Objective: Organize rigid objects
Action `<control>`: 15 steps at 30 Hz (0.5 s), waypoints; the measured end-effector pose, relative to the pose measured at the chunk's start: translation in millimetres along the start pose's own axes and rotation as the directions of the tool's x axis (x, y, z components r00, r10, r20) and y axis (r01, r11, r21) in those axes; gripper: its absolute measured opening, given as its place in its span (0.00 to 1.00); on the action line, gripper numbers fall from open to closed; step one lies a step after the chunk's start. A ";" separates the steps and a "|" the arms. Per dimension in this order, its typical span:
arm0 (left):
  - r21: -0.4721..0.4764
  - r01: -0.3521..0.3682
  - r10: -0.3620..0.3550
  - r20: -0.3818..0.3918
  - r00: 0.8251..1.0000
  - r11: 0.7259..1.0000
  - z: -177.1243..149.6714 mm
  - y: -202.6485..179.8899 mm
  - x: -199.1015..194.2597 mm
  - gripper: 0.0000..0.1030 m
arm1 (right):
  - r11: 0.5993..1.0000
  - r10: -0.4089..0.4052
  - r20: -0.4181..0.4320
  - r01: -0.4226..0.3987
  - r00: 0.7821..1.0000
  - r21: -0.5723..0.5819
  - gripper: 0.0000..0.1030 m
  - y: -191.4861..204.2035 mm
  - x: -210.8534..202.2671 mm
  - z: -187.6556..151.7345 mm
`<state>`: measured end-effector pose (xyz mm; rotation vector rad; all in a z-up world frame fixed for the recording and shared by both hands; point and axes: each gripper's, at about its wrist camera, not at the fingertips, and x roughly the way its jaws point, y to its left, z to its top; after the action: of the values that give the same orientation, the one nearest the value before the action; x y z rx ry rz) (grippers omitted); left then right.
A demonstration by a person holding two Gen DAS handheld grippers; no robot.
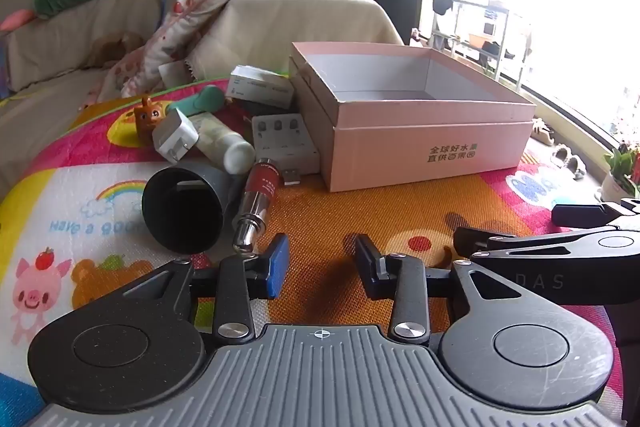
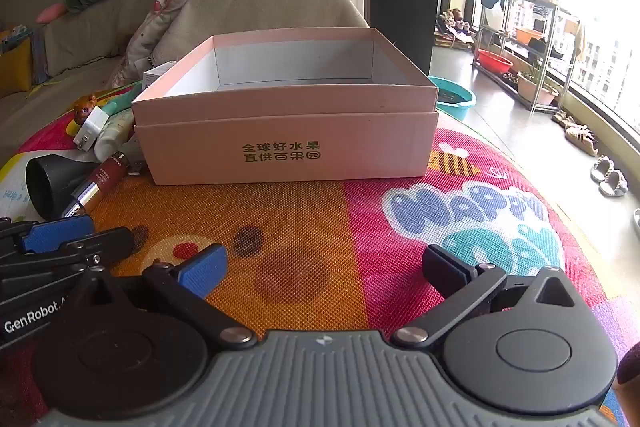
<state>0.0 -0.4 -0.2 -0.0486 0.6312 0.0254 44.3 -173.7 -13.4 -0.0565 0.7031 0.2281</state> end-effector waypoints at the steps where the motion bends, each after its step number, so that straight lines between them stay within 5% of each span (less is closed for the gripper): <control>1: 0.000 0.000 0.000 0.000 1.000 1.000 0.0 0.0 0.0 0.39 | 1.000 -0.001 0.001 0.001 1.000 -0.001 1.00 0.1 -0.1 0.0; 15: -0.010 0.007 -0.007 0.000 1.000 1.000 0.1 1.5 0.0 0.39 | 1.000 -0.001 0.001 0.001 1.000 -0.001 1.00 0.1 -0.4 0.2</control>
<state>0.0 1.1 -0.1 -0.0606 0.6313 0.0213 44.2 -173.7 -13.0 -0.0571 0.7019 0.2278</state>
